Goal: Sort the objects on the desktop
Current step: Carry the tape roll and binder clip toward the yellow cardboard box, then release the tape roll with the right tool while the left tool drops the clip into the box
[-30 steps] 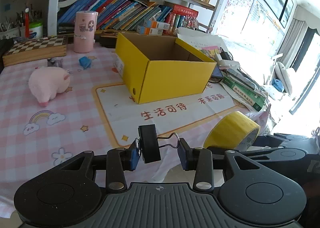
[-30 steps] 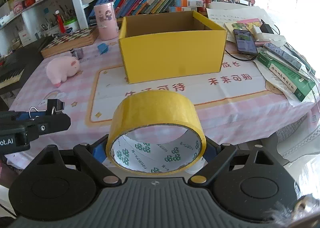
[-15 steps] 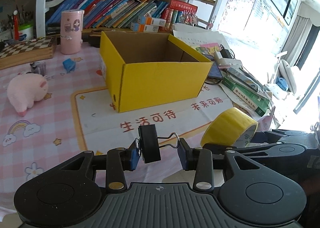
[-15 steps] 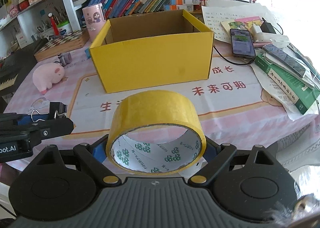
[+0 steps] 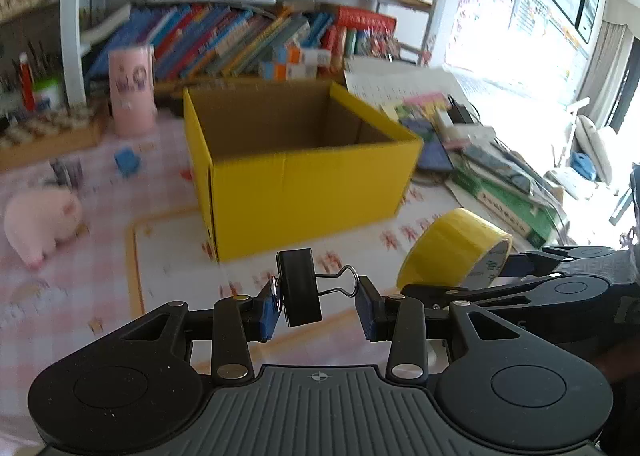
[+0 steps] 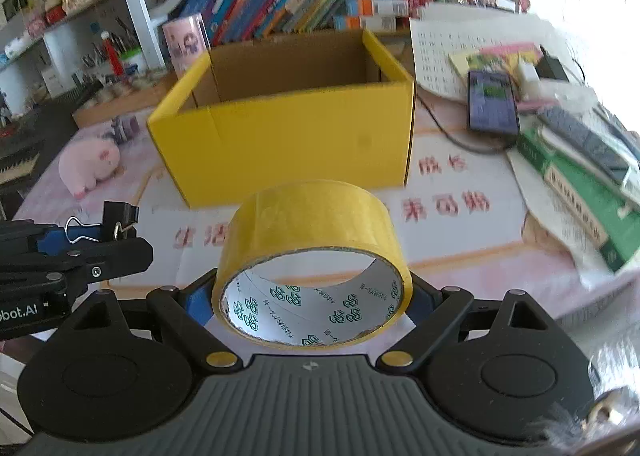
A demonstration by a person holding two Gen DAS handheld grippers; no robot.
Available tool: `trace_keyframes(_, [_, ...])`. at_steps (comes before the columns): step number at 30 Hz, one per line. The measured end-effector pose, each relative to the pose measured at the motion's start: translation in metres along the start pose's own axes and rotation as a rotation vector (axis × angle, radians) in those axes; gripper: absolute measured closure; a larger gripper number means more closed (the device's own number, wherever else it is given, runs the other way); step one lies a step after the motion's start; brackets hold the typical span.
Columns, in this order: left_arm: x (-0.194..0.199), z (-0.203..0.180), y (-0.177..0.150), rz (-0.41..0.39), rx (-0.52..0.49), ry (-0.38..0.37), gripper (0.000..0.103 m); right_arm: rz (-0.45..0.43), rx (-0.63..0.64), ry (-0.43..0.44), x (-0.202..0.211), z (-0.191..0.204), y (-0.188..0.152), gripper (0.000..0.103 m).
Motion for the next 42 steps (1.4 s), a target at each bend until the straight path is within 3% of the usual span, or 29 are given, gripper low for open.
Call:
trace_keyframes(7, [-0.007, -0.007, 0.044, -0.136, -0.016, 0.017, 0.065, -0.125, 0.036, 0.060, -0.002, -0.011, 0.052, 0.013])
trace_keyframes(12, [-0.028, -0.004, 0.077, -0.196, -0.035, 0.046, 0.065, -0.209, 0.130, 0.103, -0.015, -0.014, 0.099, 0.013])
trace_keyframes(16, [-0.052, 0.002, 0.096, -0.233, -0.019, 0.085, 0.065, -0.238, 0.232, 0.112, -0.040, -0.010, 0.125, 0.013])
trace_keyframes(20, [-0.083, 0.010, 0.113, -0.234, -0.042, 0.116, 0.065, -0.201, 0.306, 0.132, -0.078, -0.006, 0.148, 0.013])
trace_keyframes(25, [-0.130, 0.019, 0.125, -0.150, -0.079, 0.121, 0.065, -0.139, 0.541, 0.132, -0.130, 0.010, 0.159, 0.013])
trace_keyframes(27, [-0.152, 0.023, 0.126, -0.077, -0.076, 0.102, 0.065, -0.083, 0.612, 0.147, -0.151, 0.015, 0.159, 0.013])
trace_keyframes(35, [-0.212, 0.040, 0.114, 0.139, -0.096, 0.154, 0.064, 0.146, 0.847, 0.198, -0.218, 0.026, 0.145, 0.013])
trace_keyframes(42, [-0.232, 0.044, 0.102, 0.244, -0.142, 0.188, 0.064, 0.279, 0.929, 0.223, -0.246, 0.031, 0.136, 0.013])
Point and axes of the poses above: each gripper's, at about its wrist camera, not at the fingertips, and x roughly against the way its jaws point, z to its left, y to its top, the point moved 1 cm from there along -x, roughly the way its jaws point, and after that the axes turned 12 degrees about -z, right-handed, at the moved point
